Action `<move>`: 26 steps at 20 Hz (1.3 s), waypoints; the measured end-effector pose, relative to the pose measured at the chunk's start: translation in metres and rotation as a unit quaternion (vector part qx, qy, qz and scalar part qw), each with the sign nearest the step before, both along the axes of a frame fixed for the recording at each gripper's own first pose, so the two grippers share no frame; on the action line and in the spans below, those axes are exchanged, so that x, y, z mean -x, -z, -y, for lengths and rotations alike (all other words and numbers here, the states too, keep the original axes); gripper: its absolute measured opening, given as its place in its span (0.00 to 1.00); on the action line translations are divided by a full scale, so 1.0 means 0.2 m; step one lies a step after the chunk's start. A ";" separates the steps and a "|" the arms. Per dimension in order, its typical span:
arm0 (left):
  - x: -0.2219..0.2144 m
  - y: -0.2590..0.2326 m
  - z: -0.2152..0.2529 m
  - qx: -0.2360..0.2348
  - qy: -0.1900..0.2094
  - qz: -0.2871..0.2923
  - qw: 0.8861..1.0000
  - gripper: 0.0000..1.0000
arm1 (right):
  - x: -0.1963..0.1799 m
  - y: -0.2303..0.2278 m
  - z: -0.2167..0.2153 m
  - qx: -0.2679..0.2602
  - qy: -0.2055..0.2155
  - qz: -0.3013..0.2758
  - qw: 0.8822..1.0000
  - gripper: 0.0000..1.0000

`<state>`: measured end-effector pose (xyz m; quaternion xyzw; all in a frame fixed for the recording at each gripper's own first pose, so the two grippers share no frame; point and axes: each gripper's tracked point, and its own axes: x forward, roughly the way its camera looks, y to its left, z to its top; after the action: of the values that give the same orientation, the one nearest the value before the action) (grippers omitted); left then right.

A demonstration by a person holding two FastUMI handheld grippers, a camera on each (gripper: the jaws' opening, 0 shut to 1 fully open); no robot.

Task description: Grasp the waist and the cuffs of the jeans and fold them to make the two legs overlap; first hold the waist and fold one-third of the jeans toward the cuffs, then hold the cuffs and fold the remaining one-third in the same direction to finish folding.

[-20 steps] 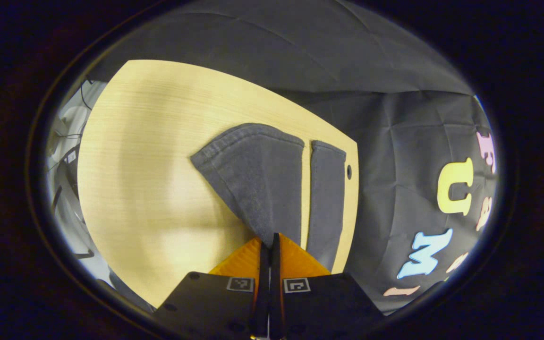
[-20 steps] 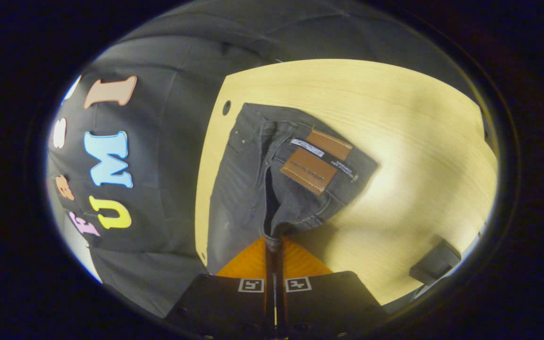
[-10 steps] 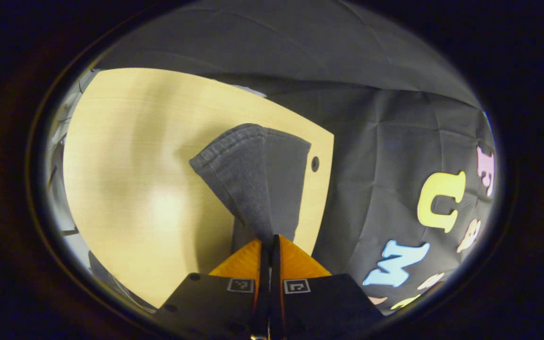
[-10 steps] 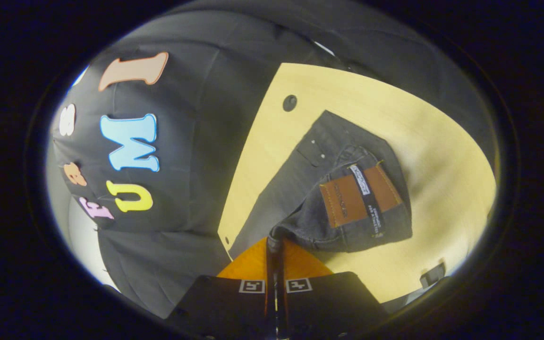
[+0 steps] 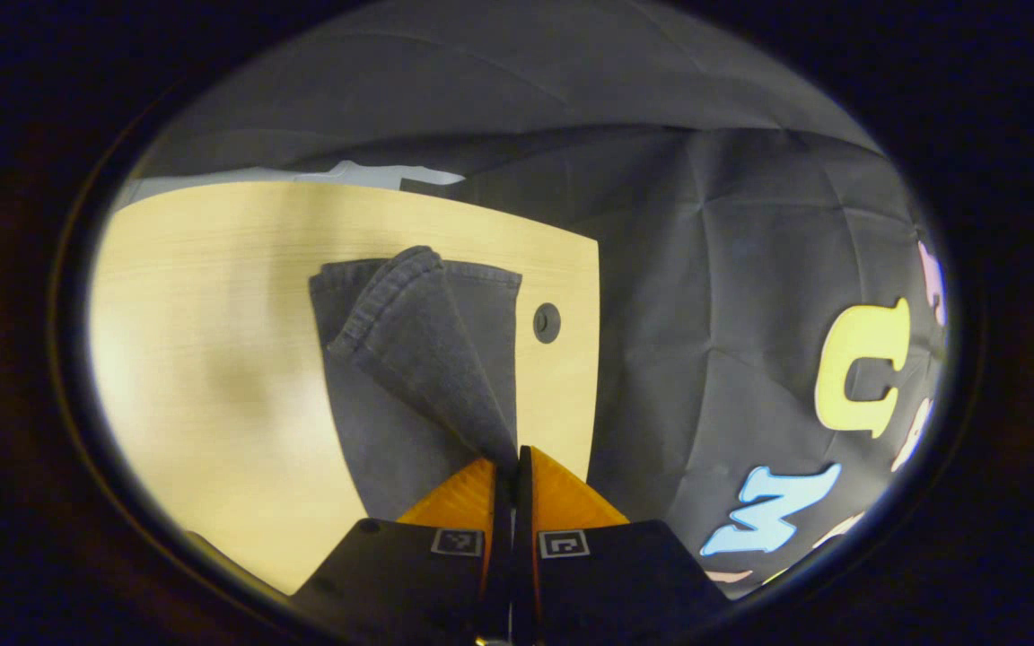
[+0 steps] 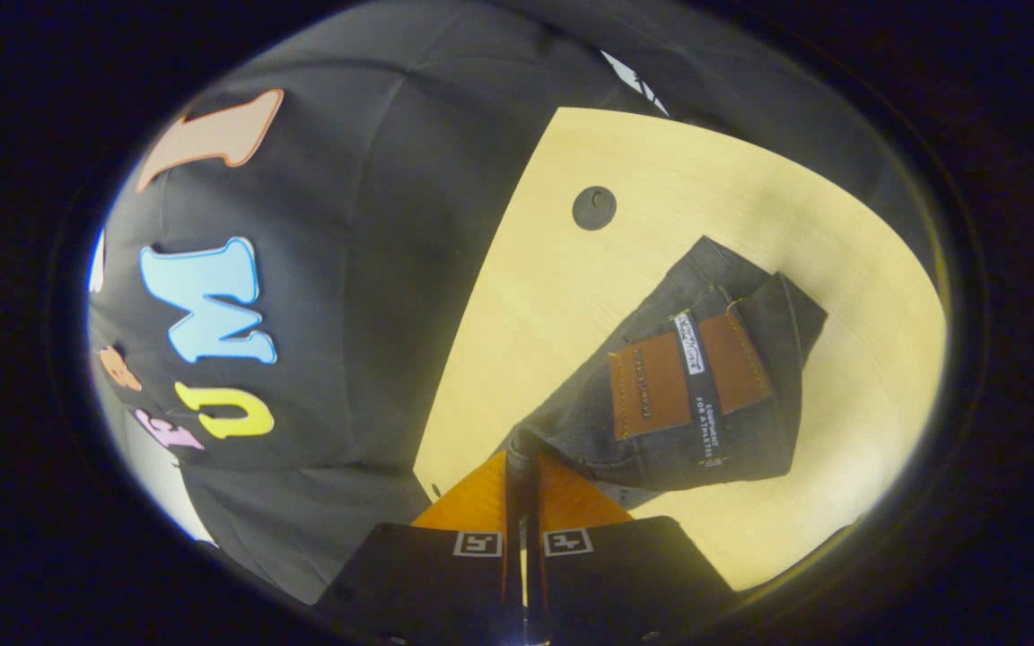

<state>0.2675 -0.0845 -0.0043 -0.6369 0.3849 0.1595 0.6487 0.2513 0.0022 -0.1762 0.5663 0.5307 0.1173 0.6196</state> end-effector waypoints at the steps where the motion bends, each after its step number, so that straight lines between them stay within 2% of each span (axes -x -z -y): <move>1: -0.05 0.08 0.03 -0.016 0.015 -0.010 1.000 0.09 | -0.03 0.08 -0.02 0.013 0.004 -0.007 1.000 0.01; 2: -0.08 0.14 0.05 -0.028 0.027 -0.017 0.999 0.09 | -0.04 0.16 -0.02 0.032 0.006 -0.012 0.999 0.02; 3: -0.12 0.20 0.06 -0.040 0.035 -0.025 0.998 0.03 | -0.06 0.21 -0.04 0.042 0.009 -0.010 0.999 0.02; 4: -0.14 0.24 0.09 -0.046 0.044 -0.026 0.998 0.09 | -0.09 0.25 -0.07 0.044 0.012 -0.004 0.999 0.04; 6: -0.16 0.27 0.10 -0.061 0.062 -0.027 0.996 0.12 | -0.14 0.29 -0.09 0.057 0.020 0.017 0.998 0.08; 7: -0.19 0.27 0.11 -0.067 0.066 -0.020 0.995 0.02 | -0.15 0.32 -0.11 0.064 0.021 0.025 0.997 0.09; 8: -0.21 0.27 0.12 -0.075 0.072 -0.015 0.994 0.10 | -0.15 0.33 -0.12 0.070 0.021 0.036 0.997 0.17; 9: -0.21 0.26 0.13 -0.085 0.078 -0.011 0.993 0.24 | -0.14 0.33 -0.12 0.077 0.020 0.044 0.996 0.15; 10: -0.21 0.26 0.13 -0.098 0.086 -0.013 0.991 0.42 | -0.14 0.34 -0.12 0.086 0.018 0.055 0.995 0.33; 12: -0.18 0.25 0.08 -0.136 0.099 -0.016 0.986 0.63 | -0.10 0.31 -0.10 0.109 0.015 0.079 0.991 0.49; 13: -0.16 0.26 0.06 -0.159 0.105 -0.018 0.981 0.70 | -0.09 0.30 -0.07 0.126 0.013 0.093 0.988 0.56; 14: -0.15 0.24 0.04 -0.179 0.110 -0.018 0.978 0.99 | -0.06 0.29 -0.05 0.148 0.011 0.105 0.983 0.75; 15: -0.12 0.22 0.02 -0.194 0.114 -0.020 0.974 1.00 | -0.04 0.29 0.00 0.172 0.013 0.118 0.978 0.71; 16: -0.09 0.21 0.00 -0.210 0.116 -0.025 0.970 1.00 | -0.01 0.27 0.05 0.197 0.018 0.129 0.972 0.78; 17: -0.06 0.19 -0.04 -0.228 0.119 -0.025 0.966 0.92 | 0.01 0.25 0.10 0.216 0.029 0.140 0.966 0.80; 18: -0.03 0.16 -0.06 -0.245 0.122 -0.023 0.962 0.92 | 0.04 0.22 0.15 0.230 0.044 0.148 0.961 0.85; 21: 0.05 0.04 -0.09 -0.284 0.122 0.002 0.951 0.92 | 0.15 0.17 0.31 0.253 0.103 0.146 0.951 0.86; 22: 0.07 -0.01 -0.10 -0.305 0.123 0.016 0.944 0.92 | 0.20 0.19 0.36 0.257 0.121 0.135 0.949 0.86; 23: 0.10 -0.06 -0.10 -0.328 0.122 0.030 0.936 0.92 | 0.24 0.24 0.40 0.256 0.136 0.121 0.949 0.79; 24: 0.12 -0.12 -0.09 -0.350 0.122 0.045 0.928 0.92 | 0.28 0.29 0.42 0.251 0.144 0.107 0.951 0.87; 25: 0.15 -0.17 -0.07 -0.367 0.123 0.063 0.920 0.92 | 0.31 0.35 0.43 0.248 0.149 0.091 0.953 0.79; 26: 0.17 -0.22 -0.03 -0.382 0.124 0.079 0.912 0.92 | 0.33 0.42 0.43 0.248 0.154 0.077 0.953 0.88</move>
<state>0.2330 -0.0781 0.0405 -0.2980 0.3180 0.1622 0.8853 0.1855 -0.0848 -0.2607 0.4593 0.3997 -0.0717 0.7901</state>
